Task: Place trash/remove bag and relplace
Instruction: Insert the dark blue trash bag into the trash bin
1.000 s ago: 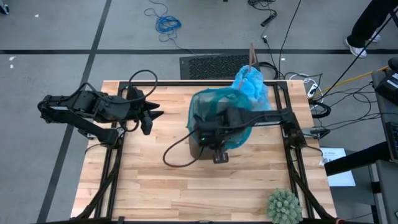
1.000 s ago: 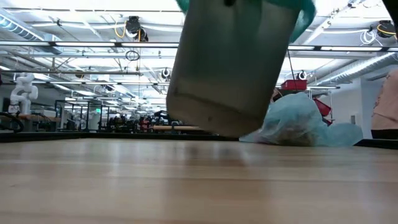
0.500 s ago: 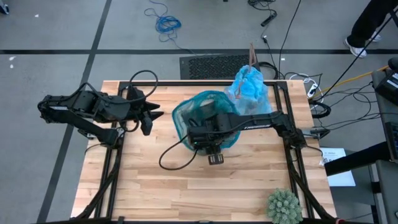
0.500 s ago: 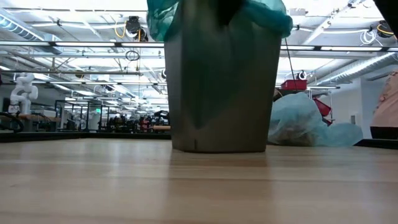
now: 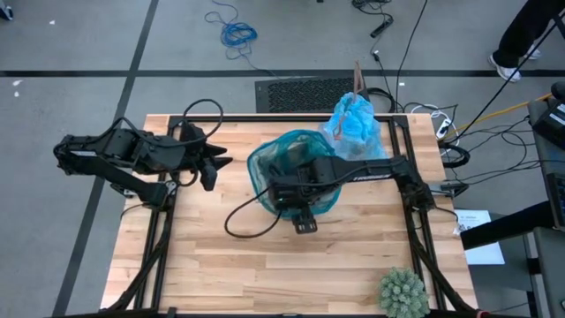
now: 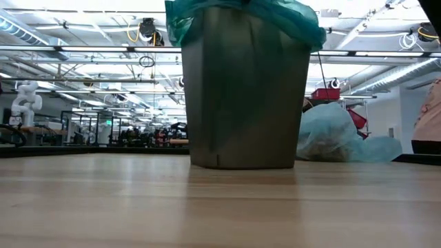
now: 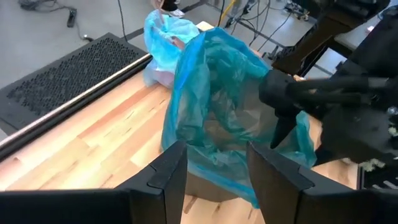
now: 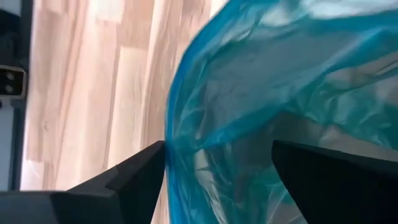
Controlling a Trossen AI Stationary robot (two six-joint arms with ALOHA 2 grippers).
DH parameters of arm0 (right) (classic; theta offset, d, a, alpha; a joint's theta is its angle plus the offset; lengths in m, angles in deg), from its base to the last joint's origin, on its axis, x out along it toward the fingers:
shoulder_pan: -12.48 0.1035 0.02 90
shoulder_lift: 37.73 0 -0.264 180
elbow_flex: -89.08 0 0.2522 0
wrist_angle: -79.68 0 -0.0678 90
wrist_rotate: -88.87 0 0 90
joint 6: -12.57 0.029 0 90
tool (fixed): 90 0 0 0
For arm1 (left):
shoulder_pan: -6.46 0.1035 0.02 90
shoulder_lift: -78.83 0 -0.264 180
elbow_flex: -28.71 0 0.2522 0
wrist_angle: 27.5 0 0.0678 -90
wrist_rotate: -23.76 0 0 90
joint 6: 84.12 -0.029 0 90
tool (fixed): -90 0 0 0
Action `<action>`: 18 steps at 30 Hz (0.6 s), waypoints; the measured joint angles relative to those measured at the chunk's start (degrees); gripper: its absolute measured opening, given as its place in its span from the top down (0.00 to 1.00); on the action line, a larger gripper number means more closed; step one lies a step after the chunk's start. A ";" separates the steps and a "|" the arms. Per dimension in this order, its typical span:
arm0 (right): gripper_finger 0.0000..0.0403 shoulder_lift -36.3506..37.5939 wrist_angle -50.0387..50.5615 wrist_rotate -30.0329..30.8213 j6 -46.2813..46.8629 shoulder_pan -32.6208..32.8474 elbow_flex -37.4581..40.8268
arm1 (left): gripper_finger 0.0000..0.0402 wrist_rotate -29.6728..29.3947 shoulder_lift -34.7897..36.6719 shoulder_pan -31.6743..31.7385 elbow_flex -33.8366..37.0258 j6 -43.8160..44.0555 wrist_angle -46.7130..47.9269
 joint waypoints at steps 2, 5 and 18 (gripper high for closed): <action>0.29 0.93 -1.17 0.00 0.42 -0.04 0.00 | 0.62 1.34 -0.60 0.99 0.00 0.65 0.03; 0.29 2.55 -3.34 0.02 0.52 -0.16 0.00 | 0.67 1.53 -2.19 2.45 0.00 0.64 -0.21; 0.45 14.04 -8.33 1.45 12.46 -4.86 -0.02 | 0.99 1.47 -9.74 8.81 2.08 -8.26 -3.32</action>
